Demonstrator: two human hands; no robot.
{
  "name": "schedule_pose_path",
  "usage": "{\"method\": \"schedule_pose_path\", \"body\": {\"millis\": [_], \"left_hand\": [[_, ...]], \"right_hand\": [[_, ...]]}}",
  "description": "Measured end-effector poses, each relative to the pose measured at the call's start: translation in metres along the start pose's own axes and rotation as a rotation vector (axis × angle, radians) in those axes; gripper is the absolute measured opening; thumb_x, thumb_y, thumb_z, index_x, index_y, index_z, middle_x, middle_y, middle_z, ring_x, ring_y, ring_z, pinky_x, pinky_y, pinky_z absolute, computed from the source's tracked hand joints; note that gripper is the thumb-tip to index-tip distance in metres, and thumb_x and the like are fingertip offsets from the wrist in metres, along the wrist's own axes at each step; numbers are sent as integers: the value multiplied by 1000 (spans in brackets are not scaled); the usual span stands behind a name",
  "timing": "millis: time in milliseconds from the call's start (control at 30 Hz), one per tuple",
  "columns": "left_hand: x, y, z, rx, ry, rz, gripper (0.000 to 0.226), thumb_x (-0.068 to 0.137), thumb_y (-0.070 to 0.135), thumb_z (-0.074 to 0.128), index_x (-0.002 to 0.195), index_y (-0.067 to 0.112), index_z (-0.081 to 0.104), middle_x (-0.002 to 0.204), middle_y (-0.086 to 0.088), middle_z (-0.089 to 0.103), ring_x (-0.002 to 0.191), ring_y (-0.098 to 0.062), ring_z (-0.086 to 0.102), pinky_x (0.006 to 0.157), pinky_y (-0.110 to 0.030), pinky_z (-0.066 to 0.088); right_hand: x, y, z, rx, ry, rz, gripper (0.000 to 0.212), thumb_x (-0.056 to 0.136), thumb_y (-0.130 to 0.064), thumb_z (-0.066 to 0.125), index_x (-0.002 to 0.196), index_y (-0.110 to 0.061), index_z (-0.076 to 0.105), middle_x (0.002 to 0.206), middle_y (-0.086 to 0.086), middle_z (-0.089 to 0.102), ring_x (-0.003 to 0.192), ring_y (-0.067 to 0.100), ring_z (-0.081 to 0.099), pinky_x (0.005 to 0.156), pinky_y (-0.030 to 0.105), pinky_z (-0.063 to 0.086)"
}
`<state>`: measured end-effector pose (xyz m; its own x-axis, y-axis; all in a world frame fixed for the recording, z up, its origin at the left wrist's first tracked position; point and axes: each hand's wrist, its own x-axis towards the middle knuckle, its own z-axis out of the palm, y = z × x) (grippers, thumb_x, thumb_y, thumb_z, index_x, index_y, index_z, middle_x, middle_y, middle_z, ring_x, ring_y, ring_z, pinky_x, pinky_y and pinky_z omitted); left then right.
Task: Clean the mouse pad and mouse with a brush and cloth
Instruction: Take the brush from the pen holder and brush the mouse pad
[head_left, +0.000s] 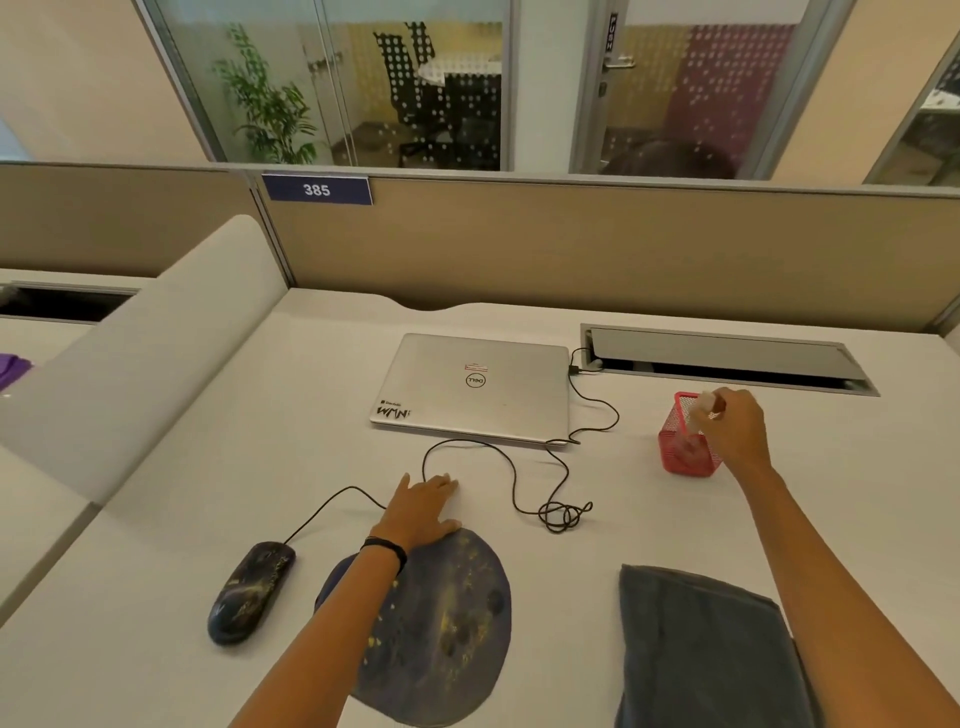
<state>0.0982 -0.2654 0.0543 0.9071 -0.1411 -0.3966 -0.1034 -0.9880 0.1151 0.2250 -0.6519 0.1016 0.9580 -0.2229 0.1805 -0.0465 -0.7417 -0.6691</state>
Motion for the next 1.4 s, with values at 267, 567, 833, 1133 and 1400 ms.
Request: {"method": "schedule_pose_path", "body": {"millis": [267,567,833,1133,1400], "left_hand": [[-4,-3,0,19,-14,22,67,95,45,42,150,17,14,158,-2,12,142,-20,25,117,-48,0],[-11,-10,9,-25,48,62,68,95,51,38,150,18,15,158,-1,10,143,-17,21,117,-51,-4],[-15,-25,12,-10,2,158,71,93,55,37,150,21,12,159,-1,7,146,-16,10,114,-51,-13],[-26,-29,20,60,26,173,71,94,49,41,150,21,9,159,-1,2,147,-17,4,116,-51,-9],[-28,-25,20,85,35,147,70,94,47,42,150,20,10,159,-1,4,146,-17,5,115,-53,-7]], "right_hand": [[-32,-27,-10,96,350,-213,10,91,-9,54,91,1,55,87,21,60,71,22,50,61,35,45],[-127,-102,-12,455,455,-300,24,89,-24,53,103,-5,52,96,6,59,85,20,57,67,3,47],[-189,-115,35,455,115,-329,18,89,-5,55,100,-19,60,99,-7,65,86,6,64,68,13,53],[-218,-133,76,184,-514,-423,33,90,-18,57,120,-33,58,119,-19,60,109,-9,54,94,8,40],[-224,-162,95,-181,-749,-488,29,91,-13,52,118,-14,63,118,11,63,108,23,56,96,28,42]]}}
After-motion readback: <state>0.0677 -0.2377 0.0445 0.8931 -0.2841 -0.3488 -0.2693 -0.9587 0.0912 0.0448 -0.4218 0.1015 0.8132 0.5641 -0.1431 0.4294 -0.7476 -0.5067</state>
